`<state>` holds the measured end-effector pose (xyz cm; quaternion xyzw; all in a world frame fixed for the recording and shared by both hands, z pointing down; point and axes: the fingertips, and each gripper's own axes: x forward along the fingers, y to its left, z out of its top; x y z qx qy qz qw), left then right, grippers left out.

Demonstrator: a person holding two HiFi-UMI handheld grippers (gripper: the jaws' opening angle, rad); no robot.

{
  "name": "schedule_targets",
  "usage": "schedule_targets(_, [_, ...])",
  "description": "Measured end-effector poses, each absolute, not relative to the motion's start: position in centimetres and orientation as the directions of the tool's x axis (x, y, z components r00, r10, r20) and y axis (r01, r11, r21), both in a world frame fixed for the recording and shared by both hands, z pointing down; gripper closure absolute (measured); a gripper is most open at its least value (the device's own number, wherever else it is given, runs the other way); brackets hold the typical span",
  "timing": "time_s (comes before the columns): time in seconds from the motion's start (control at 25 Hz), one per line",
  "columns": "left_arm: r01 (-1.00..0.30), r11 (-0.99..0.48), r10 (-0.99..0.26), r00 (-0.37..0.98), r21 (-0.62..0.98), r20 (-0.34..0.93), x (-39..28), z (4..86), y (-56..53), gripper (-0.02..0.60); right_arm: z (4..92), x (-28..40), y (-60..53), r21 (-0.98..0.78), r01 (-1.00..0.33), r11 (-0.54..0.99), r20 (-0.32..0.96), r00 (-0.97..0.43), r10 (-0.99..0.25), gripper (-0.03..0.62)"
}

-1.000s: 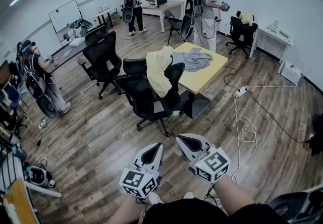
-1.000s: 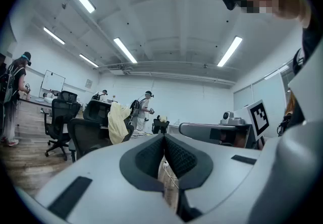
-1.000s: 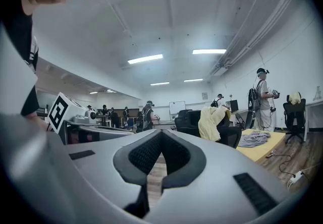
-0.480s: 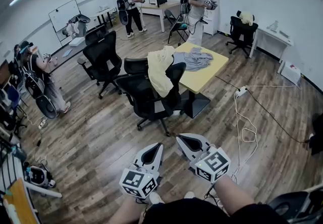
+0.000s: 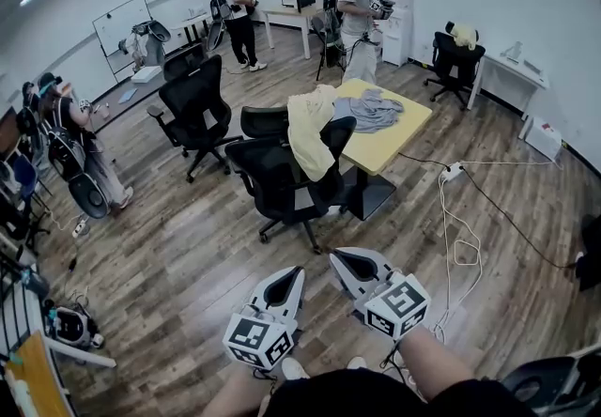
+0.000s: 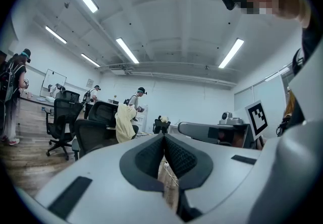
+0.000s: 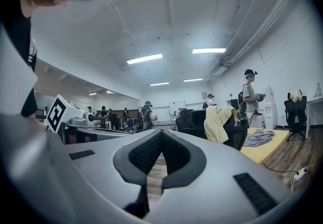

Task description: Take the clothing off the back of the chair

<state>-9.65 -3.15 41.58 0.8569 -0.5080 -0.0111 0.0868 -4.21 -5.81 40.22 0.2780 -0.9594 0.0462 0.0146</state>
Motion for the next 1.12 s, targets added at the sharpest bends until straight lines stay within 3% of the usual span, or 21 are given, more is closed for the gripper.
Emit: schedule_targets(1.12, [-0.848,-0.5,-0.851,0.519,0.174,0.083,-28.4,43.3,-5.0,0.566,42.2,-21.1,-9.1,-0.095,-0.609,0.787,0.082,-0.793,-0.604,0.581])
